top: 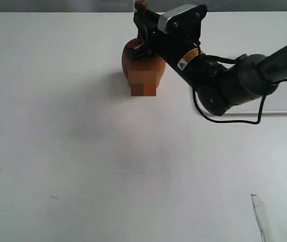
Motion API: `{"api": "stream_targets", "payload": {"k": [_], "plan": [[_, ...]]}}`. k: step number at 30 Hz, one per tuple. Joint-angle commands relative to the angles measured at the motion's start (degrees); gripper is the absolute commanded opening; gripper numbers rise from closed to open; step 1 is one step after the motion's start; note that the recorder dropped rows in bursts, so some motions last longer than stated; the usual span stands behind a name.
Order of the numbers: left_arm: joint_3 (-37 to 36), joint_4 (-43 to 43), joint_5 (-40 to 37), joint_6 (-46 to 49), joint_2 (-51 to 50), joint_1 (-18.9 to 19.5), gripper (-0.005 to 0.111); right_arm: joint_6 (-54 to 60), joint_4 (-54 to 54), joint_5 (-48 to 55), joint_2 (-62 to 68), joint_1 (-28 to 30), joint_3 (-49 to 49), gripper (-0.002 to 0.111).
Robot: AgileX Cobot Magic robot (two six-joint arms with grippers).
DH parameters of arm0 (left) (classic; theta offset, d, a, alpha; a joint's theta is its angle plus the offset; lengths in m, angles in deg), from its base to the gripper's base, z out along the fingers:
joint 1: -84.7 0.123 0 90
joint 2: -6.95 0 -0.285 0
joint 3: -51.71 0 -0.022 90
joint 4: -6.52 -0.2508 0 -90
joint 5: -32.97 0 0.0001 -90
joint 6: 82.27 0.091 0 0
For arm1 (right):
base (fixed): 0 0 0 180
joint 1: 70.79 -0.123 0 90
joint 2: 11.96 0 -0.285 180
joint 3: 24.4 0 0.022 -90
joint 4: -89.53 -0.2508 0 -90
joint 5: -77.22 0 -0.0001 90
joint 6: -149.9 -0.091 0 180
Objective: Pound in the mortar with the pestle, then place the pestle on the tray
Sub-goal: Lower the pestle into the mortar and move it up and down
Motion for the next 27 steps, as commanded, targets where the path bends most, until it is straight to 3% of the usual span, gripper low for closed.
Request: {"api": "stream_targets", "payload": {"k": [1,9,13,22,27], "plan": [[-0.03,0.42,0.17,-0.47,0.07,-0.44,0.000,0.26,1.36,1.56,-11.13,0.09,-0.28,0.000],[-0.03,0.42,0.17,-0.47,0.07,-0.44,0.000,0.51,0.71,5.68,-20.82,0.09,-0.28,0.000],[-0.03,0.42,0.17,-0.47,0.07,-0.44,0.000,0.96,1.14,8.23,-16.69,0.09,-0.28,0.000],[-0.03,0.42,0.17,-0.47,0.07,-0.44,0.000,0.58,-1.31,2.38,1.43,0.09,-0.28,0.000],[-0.03,0.42,0.17,-0.47,0.07,-0.44,0.000,0.07,0.68,1.22,2.45,0.09,-0.28,0.000]]}}
